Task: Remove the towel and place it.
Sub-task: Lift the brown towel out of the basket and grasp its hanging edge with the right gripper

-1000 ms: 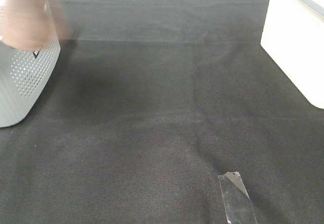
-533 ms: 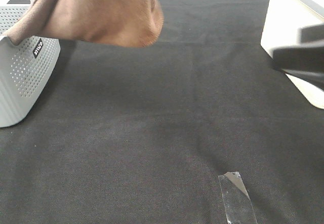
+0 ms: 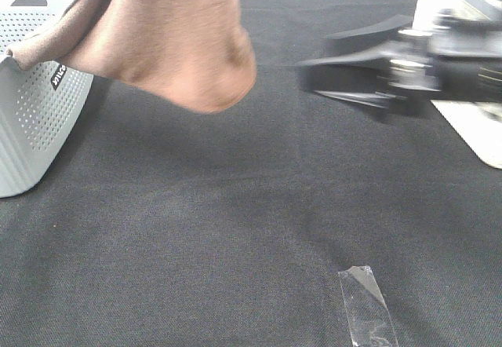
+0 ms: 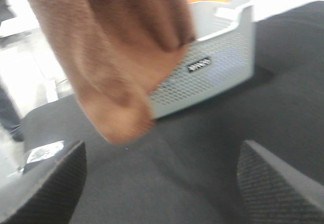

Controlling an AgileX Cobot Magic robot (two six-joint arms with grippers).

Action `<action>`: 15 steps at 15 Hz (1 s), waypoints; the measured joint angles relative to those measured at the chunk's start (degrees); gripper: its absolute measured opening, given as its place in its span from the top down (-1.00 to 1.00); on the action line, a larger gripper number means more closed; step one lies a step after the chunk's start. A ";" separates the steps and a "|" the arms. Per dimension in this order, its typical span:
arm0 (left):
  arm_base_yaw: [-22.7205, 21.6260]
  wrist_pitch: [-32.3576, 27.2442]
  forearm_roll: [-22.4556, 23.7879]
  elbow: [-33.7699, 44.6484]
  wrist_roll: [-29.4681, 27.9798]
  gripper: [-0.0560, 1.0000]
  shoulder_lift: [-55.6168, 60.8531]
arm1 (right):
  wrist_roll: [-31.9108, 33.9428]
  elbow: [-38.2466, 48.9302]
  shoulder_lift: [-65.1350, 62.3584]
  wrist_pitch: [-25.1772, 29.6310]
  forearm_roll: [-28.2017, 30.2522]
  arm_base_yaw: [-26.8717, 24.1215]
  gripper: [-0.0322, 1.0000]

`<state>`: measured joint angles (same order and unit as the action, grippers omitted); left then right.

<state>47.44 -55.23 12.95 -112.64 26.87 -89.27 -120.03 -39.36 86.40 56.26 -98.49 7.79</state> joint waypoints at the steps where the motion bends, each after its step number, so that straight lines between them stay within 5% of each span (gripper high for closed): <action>1: 0.00 0.00 -0.29 0.00 0.00 0.89 0.00 | -0.34 -2.18 2.06 0.06 0.06 1.66 -0.59; 11: 0.00 0.00 -2.29 0.00 1.09 0.89 0.00 | -0.23 -10.26 7.51 2.81 2.06 14.84 -0.58; 12: 0.00 0.00 -2.29 0.00 1.09 0.89 0.00 | 0.23 -10.26 7.51 2.81 2.46 14.90 -0.52; 15: 0.00 -0.06 -2.29 0.00 1.09 0.89 0.00 | 0.97 -10.26 7.51 1.66 2.64 14.90 0.25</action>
<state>47.44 -55.29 10.66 -112.64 27.96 -89.27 -119.06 -49.62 93.91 57.93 -95.86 22.69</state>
